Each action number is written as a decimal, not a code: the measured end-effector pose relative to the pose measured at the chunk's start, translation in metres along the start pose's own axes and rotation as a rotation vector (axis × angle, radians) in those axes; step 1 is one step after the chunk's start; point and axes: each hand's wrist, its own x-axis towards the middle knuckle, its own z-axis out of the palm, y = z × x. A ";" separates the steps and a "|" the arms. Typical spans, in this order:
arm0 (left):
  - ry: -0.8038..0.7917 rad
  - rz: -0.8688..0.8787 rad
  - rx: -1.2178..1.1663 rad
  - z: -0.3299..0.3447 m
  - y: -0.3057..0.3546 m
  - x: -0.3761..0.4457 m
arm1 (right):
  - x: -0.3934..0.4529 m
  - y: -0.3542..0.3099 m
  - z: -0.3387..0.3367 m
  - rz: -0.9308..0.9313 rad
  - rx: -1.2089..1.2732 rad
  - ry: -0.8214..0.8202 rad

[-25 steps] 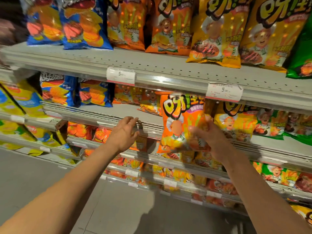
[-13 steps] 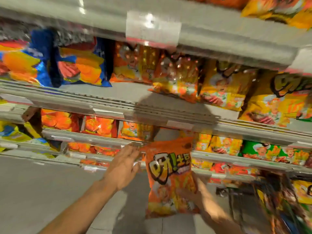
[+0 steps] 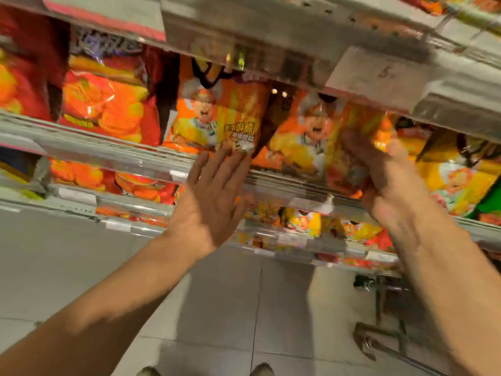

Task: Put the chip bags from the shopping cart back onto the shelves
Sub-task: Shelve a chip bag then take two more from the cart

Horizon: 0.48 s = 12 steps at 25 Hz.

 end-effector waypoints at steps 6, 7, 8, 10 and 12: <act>-0.038 -0.045 0.125 0.007 0.008 0.000 | 0.052 0.002 0.005 0.084 -0.087 0.051; -0.016 -0.056 0.137 0.008 0.009 0.000 | 0.056 0.002 0.004 0.101 -0.092 0.010; 0.011 -0.079 0.131 0.008 0.010 -0.001 | 0.058 0.002 0.004 0.118 -0.081 -0.036; 0.079 -0.121 0.028 0.008 0.013 0.000 | 0.061 0.003 0.005 0.167 -0.040 -0.122; 0.105 -0.142 -0.072 0.007 0.016 0.002 | 0.060 0.007 0.011 0.237 0.001 -0.187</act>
